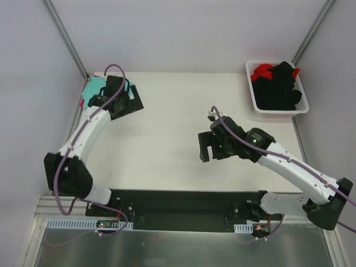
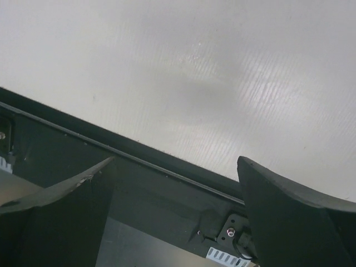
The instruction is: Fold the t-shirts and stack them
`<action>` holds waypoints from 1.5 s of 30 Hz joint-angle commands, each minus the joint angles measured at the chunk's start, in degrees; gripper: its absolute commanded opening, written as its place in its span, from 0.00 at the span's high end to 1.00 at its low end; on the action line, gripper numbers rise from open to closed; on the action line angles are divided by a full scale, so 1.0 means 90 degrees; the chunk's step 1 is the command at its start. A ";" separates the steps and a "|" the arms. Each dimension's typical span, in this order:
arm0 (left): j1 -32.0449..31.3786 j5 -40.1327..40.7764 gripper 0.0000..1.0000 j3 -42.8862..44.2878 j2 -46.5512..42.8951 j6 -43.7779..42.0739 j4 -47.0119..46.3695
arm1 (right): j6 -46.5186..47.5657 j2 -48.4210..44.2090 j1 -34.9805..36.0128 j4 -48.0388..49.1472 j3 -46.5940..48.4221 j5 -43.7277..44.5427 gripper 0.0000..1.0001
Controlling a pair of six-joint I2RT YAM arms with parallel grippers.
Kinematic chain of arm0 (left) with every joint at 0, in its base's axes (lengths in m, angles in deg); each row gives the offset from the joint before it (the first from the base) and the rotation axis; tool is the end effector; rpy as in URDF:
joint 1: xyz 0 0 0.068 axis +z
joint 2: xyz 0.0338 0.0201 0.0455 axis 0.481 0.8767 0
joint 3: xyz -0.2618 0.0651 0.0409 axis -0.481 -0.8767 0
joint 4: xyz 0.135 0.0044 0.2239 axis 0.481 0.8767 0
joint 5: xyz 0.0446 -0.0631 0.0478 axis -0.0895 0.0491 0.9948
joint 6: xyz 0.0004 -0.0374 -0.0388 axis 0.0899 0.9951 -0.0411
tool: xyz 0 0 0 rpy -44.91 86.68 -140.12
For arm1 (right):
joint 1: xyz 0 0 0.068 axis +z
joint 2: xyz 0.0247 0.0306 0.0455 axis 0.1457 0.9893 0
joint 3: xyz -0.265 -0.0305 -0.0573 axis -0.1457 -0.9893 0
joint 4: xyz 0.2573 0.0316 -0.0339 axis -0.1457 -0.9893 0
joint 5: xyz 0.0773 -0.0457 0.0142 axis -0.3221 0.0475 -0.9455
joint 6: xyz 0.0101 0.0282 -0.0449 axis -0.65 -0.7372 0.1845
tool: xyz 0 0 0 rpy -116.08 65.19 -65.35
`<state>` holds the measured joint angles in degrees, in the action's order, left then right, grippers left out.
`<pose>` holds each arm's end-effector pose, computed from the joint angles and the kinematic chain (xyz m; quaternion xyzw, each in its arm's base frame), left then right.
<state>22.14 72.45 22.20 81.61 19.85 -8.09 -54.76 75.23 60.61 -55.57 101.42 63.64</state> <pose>0.3491 -0.0367 0.3134 -0.1880 0.9050 -0.0638 0.3763 0.1331 0.1634 0.3463 -0.2631 0.8949 0.1449 0.3301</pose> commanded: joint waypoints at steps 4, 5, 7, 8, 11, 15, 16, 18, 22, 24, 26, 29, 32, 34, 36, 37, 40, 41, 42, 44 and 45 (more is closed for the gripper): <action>-0.1530 0.0117 0.01 -0.2266 -0.2350 0.1007 -0.0181 | 0.0178 0.0768 -0.0148 0.0907 0.0383 0.0619 0.04; -0.1657 0.0107 0.01 -0.2462 -0.2565 0.1057 -0.0268 | 0.0158 0.0787 -0.0323 0.1053 0.0296 0.0416 0.04; -0.2056 0.0185 0.01 -0.2883 -0.3074 0.1136 -0.0269 | 0.0032 0.0739 -0.0441 0.1122 0.0012 0.0423 0.04; -0.2165 0.0205 0.01 -0.2990 -0.3220 0.1136 -0.0269 | -0.0008 0.0690 -0.0490 0.1161 -0.0085 0.0462 0.04; -0.2399 0.0195 0.01 -0.3313 -0.3699 0.1185 -0.0278 | -0.0174 0.0408 -0.0491 0.1220 -0.0408 0.0764 0.04; -0.2576 0.0332 0.01 -0.3606 -0.4168 0.1145 -0.0259 | -0.0360 0.0124 -0.0491 0.1259 -0.0701 0.1039 0.04; -0.2576 0.0332 0.01 -0.3645 -0.4198 0.1165 -0.0249 | -0.0399 0.0075 -0.0500 0.1240 -0.0740 0.1077 0.04; -0.2586 0.0293 0.01 -0.3723 -0.4199 0.1213 -0.0249 | -0.0496 0.0075 -0.0500 0.1123 -0.0770 0.1117 0.04; -0.2625 0.0176 0.01 -0.3704 -0.4101 0.1243 -0.0259 | -0.0614 0.0075 -0.0510 0.1005 -0.0896 0.1185 0.04; -0.2654 0.0186 0.01 -0.3665 -0.4081 0.1253 -0.0259 | -0.0633 0.0026 -0.0491 0.1044 -0.0965 0.1136 0.04; -0.2664 0.0156 0.01 -0.3655 -0.4081 0.1272 -0.0259 | -0.0653 -0.0023 -0.0500 0.0986 -0.0965 0.1156 0.04; -0.2674 0.0137 0.01 -0.3675 -0.4101 0.1292 -0.0259 | -0.0663 -0.0081 -0.0491 0.0927 -0.0946 0.1185 0.04; -0.2683 0.0146 0.01 -0.3743 -0.4149 0.1302 -0.0259 | -0.0672 -0.0130 -0.0491 0.0898 -0.0936 0.1195 0.04; -0.2683 0.0137 0.01 -0.3763 -0.4169 0.1292 -0.0249 | -0.0673 -0.0170 -0.0490 0.0888 -0.0946 0.1195 0.04; -0.2683 0.0127 0.01 -0.3792 -0.4218 0.1282 -0.0259 | -0.0692 -0.0170 -0.0481 0.0869 -0.0936 0.1214 0.04; -0.2693 0.0117 0.01 -0.3811 -0.4228 0.1282 -0.0249 | -0.0682 -0.0169 -0.0490 0.0868 -0.0926 0.1205 0.04; -0.2722 -0.0009 0.01 -0.3831 -0.4189 0.1253 -0.0259 | -0.0711 -0.0160 -0.0461 0.0859 -0.0926 0.1214 0.04; -0.2751 -0.0039 0.01 -0.3831 -0.4160 0.1233 -0.0259 | -0.0721 -0.0160 -0.0461 0.0859 -0.0936 0.1215 0.04; -0.2781 -0.0020 0.01 -0.3860 -0.4140 0.1253 -0.0259 | -0.0731 -0.0150 -0.0452 0.0868 -0.0945 0.1224 0.04; -0.2926 0.0009 0.01 -0.3928 -0.4043 0.1292 -0.0249 | -0.0760 -0.0130 -0.0442 0.0878 -0.0975 0.1244 0.04; -0.3034 0.0184 0.01 -0.3958 -0.4004 0.1292 -0.0249 | -0.0760 -0.0121 -0.0432 0.0888 -0.0994 0.1263 0.04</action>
<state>-2.58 72.84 -12.22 44.71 30.67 -9.75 -60.44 74.75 56.30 -46.85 92.53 73.28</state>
